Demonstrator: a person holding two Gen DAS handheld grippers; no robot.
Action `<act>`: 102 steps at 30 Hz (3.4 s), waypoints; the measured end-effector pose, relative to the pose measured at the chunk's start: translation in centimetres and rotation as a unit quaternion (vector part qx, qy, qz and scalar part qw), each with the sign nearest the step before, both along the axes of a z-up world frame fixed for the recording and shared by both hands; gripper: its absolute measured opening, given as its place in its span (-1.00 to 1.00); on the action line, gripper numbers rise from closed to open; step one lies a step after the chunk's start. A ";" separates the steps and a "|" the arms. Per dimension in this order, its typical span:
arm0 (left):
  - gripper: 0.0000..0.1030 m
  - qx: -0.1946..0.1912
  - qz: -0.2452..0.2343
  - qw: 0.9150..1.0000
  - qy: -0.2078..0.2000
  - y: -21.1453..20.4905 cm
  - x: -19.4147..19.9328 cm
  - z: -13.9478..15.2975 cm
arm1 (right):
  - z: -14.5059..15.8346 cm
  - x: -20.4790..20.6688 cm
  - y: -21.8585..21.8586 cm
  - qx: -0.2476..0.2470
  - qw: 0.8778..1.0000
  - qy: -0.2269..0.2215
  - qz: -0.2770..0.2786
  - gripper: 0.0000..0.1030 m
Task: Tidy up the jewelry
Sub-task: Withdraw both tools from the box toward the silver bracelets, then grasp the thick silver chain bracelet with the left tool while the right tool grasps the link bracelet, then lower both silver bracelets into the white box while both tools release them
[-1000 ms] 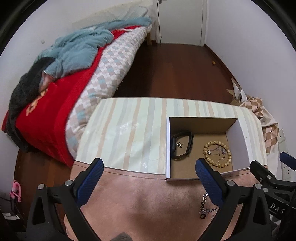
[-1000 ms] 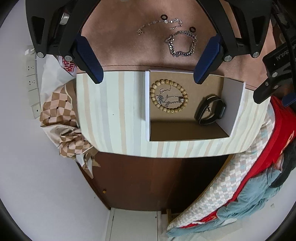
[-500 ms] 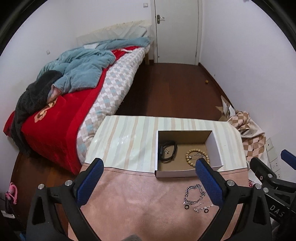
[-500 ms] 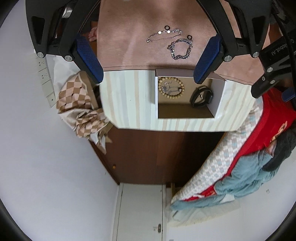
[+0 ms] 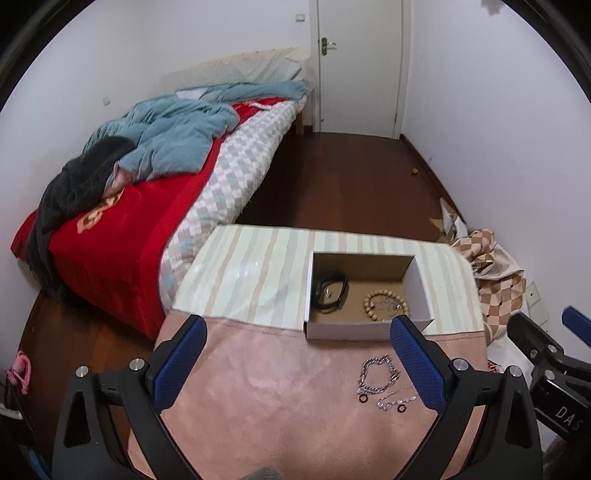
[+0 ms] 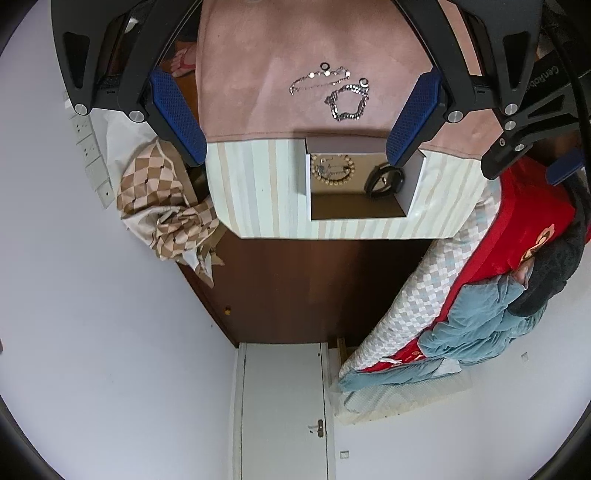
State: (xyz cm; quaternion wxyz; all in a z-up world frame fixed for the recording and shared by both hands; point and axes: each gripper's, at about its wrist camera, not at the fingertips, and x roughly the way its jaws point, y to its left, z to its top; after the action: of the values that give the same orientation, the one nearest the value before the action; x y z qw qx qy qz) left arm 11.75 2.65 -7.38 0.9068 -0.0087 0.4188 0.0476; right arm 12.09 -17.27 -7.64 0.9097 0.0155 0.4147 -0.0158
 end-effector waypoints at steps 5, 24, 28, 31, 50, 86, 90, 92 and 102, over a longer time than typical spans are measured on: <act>0.97 0.017 0.015 0.999 0.042 0.0 -0.1 -5.4 | -6.2 0.2 -2.3 0.041 0.997 0.064 -0.022 0.93; 0.97 0.029 0.012 0.985 0.169 -0.8 2.2 -16.2 | -21.7 1.9 -2.1 0.006 0.988 0.147 -0.039 -0.96; 0.97 0.015 -0.022 0.982 0.185 -2.7 3.8 -16.6 | -21.2 1.8 -4.7 0.032 0.987 0.145 -0.066 -0.97; 0.96 0.008 -0.048 0.979 0.197 -4.4 4.8 -17.3 | -20.7 1.9 -6.7 0.046 0.985 0.141 -0.088 -0.97; -0.88 -0.033 -0.115 0.972 0.204 -6.8 6.0 -18.2 | -17.9 1.9 -7.9 0.086 0.986 0.116 -0.081 -0.99; -0.90 -0.116 -0.095 0.977 0.153 0.6 18.2 -8.0 | -5.2 16.9 0.8 0.119 0.989 0.060 0.067 -1.00; -0.91 -0.112 -0.105 0.975 0.159 0.1 18.5 -8.8 | -7.2 16.5 -0.5 0.137 0.986 0.079 0.053 -1.00; -0.90 -0.104 -0.117 0.975 0.160 -0.6 18.2 -9.0 | -8.3 15.2 -1.5 0.155 0.983 0.093 0.038 -0.99; 0.28 -0.001 -0.103 0.987 0.122 -1.8 13.4 -9.1 | -16.4 8.0 -2.1 0.165 0.976 0.140 0.007 -0.37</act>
State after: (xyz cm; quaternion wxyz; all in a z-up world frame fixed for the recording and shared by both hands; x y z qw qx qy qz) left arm 25.16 0.86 -16.52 0.8490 0.0396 0.5250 -0.0456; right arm 20.07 -19.33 -24.08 0.8273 0.1603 0.5353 0.0570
